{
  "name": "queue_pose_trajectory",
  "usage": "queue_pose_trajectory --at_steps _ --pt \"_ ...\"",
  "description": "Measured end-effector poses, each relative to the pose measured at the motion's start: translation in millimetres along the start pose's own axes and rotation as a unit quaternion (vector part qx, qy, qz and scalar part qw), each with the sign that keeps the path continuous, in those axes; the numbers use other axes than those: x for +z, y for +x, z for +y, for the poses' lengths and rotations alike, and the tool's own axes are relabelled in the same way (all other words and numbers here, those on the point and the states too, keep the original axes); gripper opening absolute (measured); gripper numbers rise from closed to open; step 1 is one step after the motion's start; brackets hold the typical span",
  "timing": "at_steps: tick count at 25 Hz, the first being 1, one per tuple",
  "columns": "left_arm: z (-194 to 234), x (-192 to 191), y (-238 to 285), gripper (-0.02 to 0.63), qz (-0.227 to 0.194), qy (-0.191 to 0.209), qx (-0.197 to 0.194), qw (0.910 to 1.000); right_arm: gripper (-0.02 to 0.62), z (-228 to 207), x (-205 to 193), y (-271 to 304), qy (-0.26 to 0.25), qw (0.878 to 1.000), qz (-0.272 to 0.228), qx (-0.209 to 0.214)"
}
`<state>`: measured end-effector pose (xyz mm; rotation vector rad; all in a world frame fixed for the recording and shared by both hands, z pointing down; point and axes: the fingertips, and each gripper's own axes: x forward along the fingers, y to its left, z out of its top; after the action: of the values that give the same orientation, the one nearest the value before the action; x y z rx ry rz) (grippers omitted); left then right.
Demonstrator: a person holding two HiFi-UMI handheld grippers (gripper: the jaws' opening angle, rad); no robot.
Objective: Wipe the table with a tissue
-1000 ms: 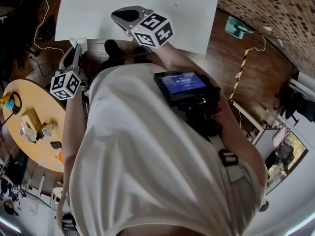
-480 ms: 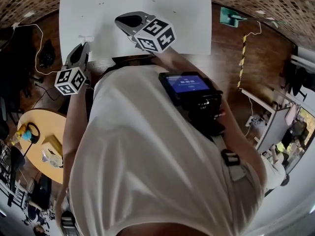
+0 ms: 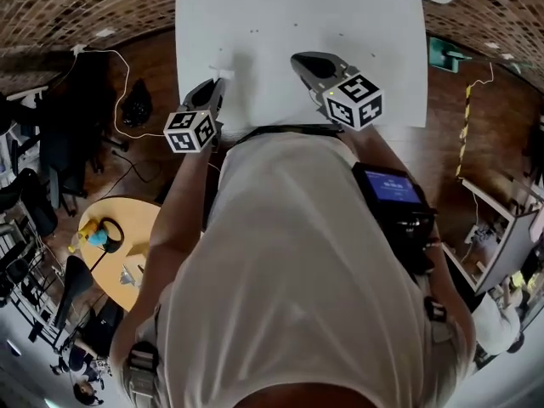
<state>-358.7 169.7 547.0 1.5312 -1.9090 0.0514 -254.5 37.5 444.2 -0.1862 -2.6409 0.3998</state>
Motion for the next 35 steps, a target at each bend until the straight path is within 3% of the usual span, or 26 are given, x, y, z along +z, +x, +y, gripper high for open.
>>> queue_pose_trajectory --at_steps 8,16,22,29,32,35 --pt "45.7 4.3 18.5 0.028 0.036 0.014 0.011 0.9992 0.008 -2.3 -5.0 6.5 0.022 0.999 -0.001 -0.042" --pt "72.5 3.7 25.7 0.028 0.056 0.012 0.015 0.9982 0.008 6.8 -3.7 30.5 0.031 0.998 0.005 -0.045" --pt "83.9 9.7 45.2 0.028 0.075 0.046 0.022 0.9959 0.008 5.6 -5.5 35.3 0.041 0.998 0.002 -0.049" --pt "103.1 28.6 63.6 0.028 0.078 0.072 0.075 0.9915 0.008 4.4 -8.9 36.0 0.045 0.998 0.008 -0.043" --pt "111.5 34.6 67.5 0.028 0.074 0.113 0.122 0.9833 0.008 -2.9 -6.4 30.5 0.047 0.998 0.007 -0.048" --pt "120.0 34.7 72.2 0.028 0.078 0.194 0.178 0.9617 0.008 -9.9 -6.3 23.5 0.051 0.997 0.007 -0.057"
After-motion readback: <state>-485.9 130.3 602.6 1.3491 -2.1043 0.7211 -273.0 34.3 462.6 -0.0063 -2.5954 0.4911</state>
